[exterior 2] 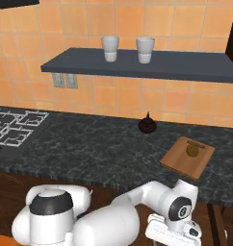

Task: Place the appropriate cutting tool for cutting the avocado skin on the cutting board.

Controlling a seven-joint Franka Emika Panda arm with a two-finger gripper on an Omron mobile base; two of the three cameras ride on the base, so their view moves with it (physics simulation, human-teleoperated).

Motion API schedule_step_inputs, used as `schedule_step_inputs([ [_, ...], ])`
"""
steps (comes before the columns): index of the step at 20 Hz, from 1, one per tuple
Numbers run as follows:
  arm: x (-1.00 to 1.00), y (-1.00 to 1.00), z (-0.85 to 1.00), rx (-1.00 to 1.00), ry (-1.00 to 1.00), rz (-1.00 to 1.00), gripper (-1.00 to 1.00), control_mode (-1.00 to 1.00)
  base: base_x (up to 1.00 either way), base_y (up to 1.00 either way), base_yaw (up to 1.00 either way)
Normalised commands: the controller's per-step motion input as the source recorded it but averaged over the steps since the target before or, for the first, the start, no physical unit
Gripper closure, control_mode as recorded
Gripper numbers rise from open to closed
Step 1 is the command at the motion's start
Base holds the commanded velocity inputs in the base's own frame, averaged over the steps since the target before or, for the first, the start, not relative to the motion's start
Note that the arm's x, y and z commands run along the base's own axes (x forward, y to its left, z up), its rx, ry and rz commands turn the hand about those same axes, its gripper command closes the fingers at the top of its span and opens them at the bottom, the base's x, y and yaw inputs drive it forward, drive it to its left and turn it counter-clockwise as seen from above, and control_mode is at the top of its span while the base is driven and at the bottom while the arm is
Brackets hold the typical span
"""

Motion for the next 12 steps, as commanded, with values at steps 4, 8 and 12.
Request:
schedule_step_inputs([
  [4, 0.5, -0.06, 0.0, 0.0, -0.28, 0.0, -1.0, -1.0, 0.0, 0.0, 0.0],
  [8, 0.56, -0.19, -0.18, -0.01, -0.12, -0.04, -1.0, -1.0, 0.0, 0.0, 0.0],
  [12, 0.58, -0.23, -0.52, -0.01, 0.0, -0.11, -1.0, -1.0, 0.0, 0.0, 0.0],
])
